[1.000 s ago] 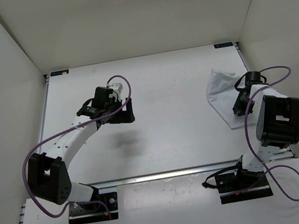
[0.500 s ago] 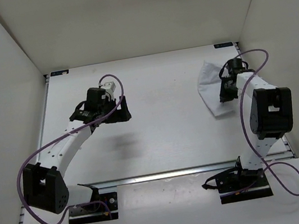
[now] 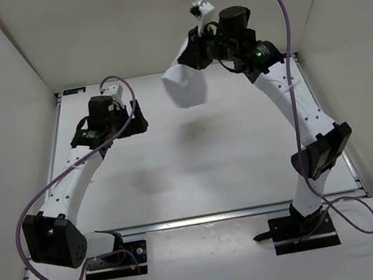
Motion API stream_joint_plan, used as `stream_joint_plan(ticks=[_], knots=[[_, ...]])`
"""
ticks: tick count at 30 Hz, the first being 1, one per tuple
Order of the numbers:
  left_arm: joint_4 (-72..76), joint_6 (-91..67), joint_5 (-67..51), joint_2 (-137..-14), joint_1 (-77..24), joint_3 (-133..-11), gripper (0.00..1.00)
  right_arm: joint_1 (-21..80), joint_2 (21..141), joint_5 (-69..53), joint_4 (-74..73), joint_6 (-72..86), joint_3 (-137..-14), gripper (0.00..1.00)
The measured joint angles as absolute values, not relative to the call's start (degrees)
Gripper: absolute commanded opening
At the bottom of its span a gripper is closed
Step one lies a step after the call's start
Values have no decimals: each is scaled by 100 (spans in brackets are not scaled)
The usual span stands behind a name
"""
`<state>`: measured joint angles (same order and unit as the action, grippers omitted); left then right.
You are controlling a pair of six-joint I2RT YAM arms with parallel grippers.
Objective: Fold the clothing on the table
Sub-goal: Move the skirt to the center of the board, then fold the skirt
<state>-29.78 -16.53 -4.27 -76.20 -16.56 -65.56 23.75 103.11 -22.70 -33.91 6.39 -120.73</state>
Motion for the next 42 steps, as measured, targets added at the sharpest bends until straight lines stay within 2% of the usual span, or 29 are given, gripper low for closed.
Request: stream_joint_plan(ticks=[3,6,7,9,11,16,21,27,34,40,42], knots=[[-3083,-1627,-158,-7448,-1562,-6932,98,2759,10084,-2762,-3146,694,-12053,0],[-3127,-1592,32,-7199,-1568,-7181,99,2456,9699,-2912,-2869,775,-11115,1],[-3131,-1588,69,-7098,-1575,-7216,99,2307,9649,-2906,-2805,792,-10750,11],[-3148,-1573,128,-6952,-1629,-7240,99,2056,9741,-2851,-2727,843,-10119,65],[-3212,-1546,252,-6873,-1739,-7247,99,1846,10119,-2755,-2891,788,-9692,72],[-3288,-1472,395,-6799,-2095,-7172,98,1680,11041,-2351,-3347,779,-8888,99],[-3212,-1463,390,-6716,-2102,-6652,98,1594,10440,-2252,-3251,836,-7826,99],[-2915,-1448,220,-7210,-1905,-5979,99,1046,10136,-2108,-2775,836,-7773,99],[-2121,-1258,-233,-8488,-1848,-5885,99,534,10895,-2106,-2521,854,-7898,92],[-1297,-1002,-480,-9832,-1927,-6602,99,506,11898,-2248,-2617,731,-8698,87],[-1074,-941,-617,-10302,-1909,-6989,99,528,12171,-2318,-2679,703,-9045,80]])
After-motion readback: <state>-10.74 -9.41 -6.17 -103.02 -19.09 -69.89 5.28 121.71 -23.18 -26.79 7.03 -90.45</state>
